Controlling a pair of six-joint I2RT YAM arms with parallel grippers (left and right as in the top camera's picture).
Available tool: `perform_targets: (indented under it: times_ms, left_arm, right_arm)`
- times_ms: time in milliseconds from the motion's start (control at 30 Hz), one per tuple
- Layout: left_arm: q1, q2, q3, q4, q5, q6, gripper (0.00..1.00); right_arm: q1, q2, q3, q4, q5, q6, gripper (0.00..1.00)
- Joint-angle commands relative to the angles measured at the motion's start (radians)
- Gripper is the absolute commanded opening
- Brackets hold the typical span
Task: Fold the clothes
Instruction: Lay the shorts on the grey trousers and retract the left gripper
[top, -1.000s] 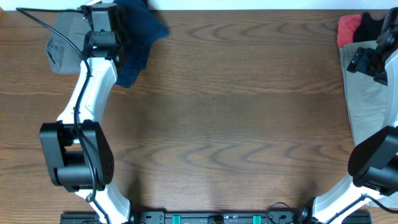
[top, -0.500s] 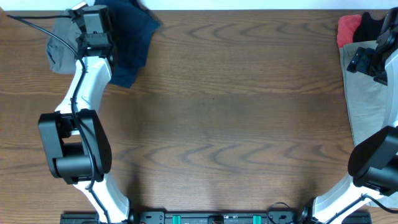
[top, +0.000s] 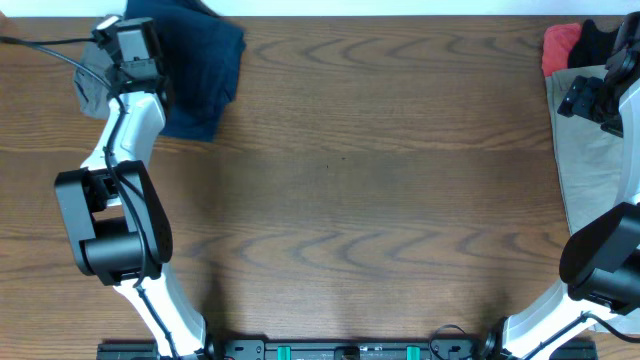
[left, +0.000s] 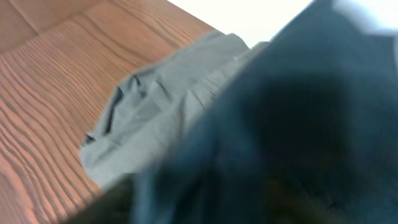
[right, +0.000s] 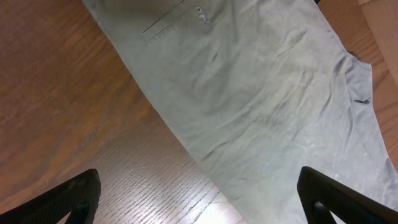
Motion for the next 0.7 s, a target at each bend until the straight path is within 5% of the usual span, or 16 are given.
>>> perform_targets:
  times_ms: [0, 200, 333, 667]
  left_arm:
    - [0.01, -0.015, 0.04, 0.007, -0.031, 0.088, 0.81]
    - [0.008, -0.094, 0.04, -0.004, -0.038, 0.109, 0.82]
    - [0.0, -0.153, 0.04, -0.051, -0.009, 0.109, 0.98]
    - [-0.008, -0.271, 0.04, -0.354, 0.466, 0.036, 0.98]
  right_arm:
    - [-0.003, 0.004, 0.006, 0.0, 0.011, 0.012, 0.99]
    - [-0.003, 0.004, 0.005, 0.0, 0.01, 0.012, 0.99]
    - [-0.005, 0.004, 0.005, 0.0, 0.011, 0.012, 0.99]
    - [0.0, 0.004, 0.005, 0.0, 0.01, 0.012, 0.99]
